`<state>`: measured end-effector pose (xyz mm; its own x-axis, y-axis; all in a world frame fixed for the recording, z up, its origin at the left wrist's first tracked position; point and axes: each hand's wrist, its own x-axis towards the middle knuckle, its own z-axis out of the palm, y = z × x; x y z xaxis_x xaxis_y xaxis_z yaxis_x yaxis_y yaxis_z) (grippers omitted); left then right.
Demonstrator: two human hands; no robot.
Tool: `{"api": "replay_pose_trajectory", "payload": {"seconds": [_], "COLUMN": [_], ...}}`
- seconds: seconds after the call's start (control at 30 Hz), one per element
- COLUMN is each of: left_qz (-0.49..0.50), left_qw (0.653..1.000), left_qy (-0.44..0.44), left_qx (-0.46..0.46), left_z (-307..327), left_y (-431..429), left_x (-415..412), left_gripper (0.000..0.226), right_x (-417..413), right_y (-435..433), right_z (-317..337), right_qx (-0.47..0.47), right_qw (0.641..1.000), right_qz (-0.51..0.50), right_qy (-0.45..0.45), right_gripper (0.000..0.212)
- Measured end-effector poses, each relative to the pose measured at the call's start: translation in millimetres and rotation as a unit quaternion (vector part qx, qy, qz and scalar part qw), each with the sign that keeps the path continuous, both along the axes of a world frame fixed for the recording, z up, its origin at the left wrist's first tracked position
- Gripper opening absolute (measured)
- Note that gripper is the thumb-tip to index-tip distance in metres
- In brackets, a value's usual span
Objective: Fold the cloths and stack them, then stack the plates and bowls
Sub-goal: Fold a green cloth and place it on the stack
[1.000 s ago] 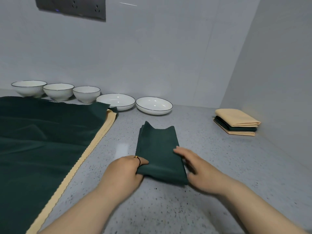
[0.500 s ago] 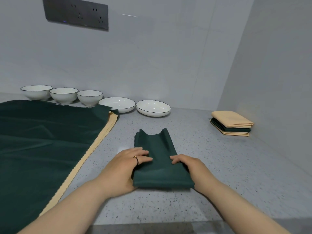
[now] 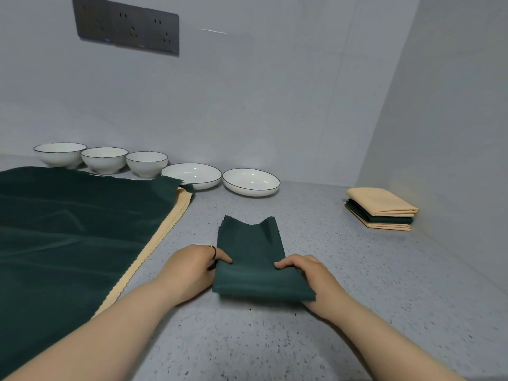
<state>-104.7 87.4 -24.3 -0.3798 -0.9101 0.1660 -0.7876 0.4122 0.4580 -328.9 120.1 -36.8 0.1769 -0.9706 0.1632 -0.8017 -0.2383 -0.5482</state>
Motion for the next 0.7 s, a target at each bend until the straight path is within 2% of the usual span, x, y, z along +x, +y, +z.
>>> {"api": "replay_pose_trajectory", "payload": {"seconds": [0.1, 0.13, 0.23, 0.3, 0.37, 0.43, 0.57, 0.67, 0.7], "left_qz": [0.024, 0.041, 0.092, 0.114, 0.135, 0.149, 0.166, 0.175, 0.167], "left_qw": [0.989, 0.981, 0.961, 0.954, 0.953, 0.956, 0.964, 0.978, 0.981], "left_qy": [0.136, 0.177, 0.235, 0.251, 0.248, 0.233, 0.194, 0.113, 0.097], "left_qx": [0.051, 0.068, 0.112, 0.115, 0.108, 0.094, 0.079, 0.006, -0.027], "left_z": [0, 1, -3, -4, -7, -9, -5, 0, 3], "left_y": [-11, -13, -24, -30, -34, -38, -35, -40, -42], "left_x": [2, 1, -2, -5, -10, -12, -12, -11, -12], "left_gripper": [0.028, 0.030, 0.043, 0.044, 0.041, 0.038, 0.017, 0.052, 0.057], "right_x": [7, 11, 20, 23, 26, 28, 26, 25, 25], "right_y": [-12, -16, -34, -47, -57, -64, -68, -69, -67], "right_z": [9, 12, 16, 16, 14, 14, 11, 9, 9], "right_qx": [0.012, 0.024, 0.045, 0.046, 0.056, 0.064, 0.073, 0.072, 0.072], "right_qw": [0.991, 0.985, 0.972, 0.969, 0.971, 0.973, 0.975, 0.976, 0.977], "right_qz": [-0.045, -0.064, -0.119, -0.163, -0.194, -0.206, -0.204, -0.199, -0.196], "right_qy": [-0.128, -0.157, -0.198, -0.180, -0.129, -0.082, -0.053, -0.046, -0.044], "right_gripper": [0.003, 0.003, 0.024, 0.036, 0.038, 0.031, 0.025, 0.024, 0.025]}}
